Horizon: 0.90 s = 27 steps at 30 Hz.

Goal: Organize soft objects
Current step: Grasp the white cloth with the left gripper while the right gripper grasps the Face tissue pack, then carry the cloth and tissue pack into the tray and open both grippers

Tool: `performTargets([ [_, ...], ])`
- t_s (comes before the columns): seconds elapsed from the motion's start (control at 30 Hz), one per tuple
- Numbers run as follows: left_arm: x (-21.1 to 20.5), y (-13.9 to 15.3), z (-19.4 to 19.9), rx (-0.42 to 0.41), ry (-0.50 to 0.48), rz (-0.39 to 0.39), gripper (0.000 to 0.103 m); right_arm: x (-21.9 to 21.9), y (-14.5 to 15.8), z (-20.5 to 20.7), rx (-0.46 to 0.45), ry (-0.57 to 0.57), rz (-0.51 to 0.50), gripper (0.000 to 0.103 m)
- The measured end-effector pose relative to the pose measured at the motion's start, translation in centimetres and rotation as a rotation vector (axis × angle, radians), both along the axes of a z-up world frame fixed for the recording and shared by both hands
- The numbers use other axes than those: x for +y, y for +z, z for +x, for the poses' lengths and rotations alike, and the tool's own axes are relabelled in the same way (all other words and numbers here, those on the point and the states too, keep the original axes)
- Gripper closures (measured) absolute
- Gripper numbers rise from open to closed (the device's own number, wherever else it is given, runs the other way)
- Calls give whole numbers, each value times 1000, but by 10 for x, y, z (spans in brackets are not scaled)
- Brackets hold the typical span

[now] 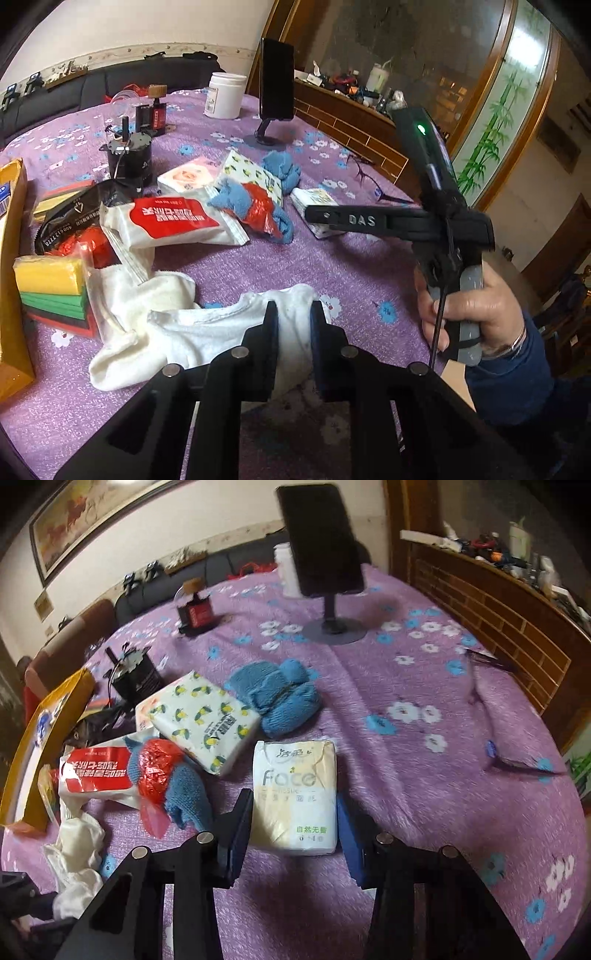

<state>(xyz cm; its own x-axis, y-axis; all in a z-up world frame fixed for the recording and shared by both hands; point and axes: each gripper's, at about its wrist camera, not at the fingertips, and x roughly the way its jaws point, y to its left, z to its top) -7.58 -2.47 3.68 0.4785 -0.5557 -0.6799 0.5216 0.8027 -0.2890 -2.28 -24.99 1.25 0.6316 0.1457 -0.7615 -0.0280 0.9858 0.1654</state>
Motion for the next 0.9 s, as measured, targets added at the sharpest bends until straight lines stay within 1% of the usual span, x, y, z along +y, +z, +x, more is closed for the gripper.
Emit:
performTargets([
  [0.17,6,9,-1,-21,14,-18,88,-9,6,-15,-60,-27,67,56],
  [0.23,9,12,-2,-31,20,-22,88,-8,10,-19,-86,-25,78,56],
  [0.43,16,18,-2,-51,39,-21,88,-1,15,-26,-110,-18,77,56],
  [0.6,22,22,-1,-57,54,-24,88,5,27,-33,-136,6,86,56],
  [0.73,26,25,0,-65,64,-26,88,9,37,-38,-154,27,100,56],
  [0.9,36,32,0,-78,83,-35,88,21,45,-41,-157,71,132,56],
])
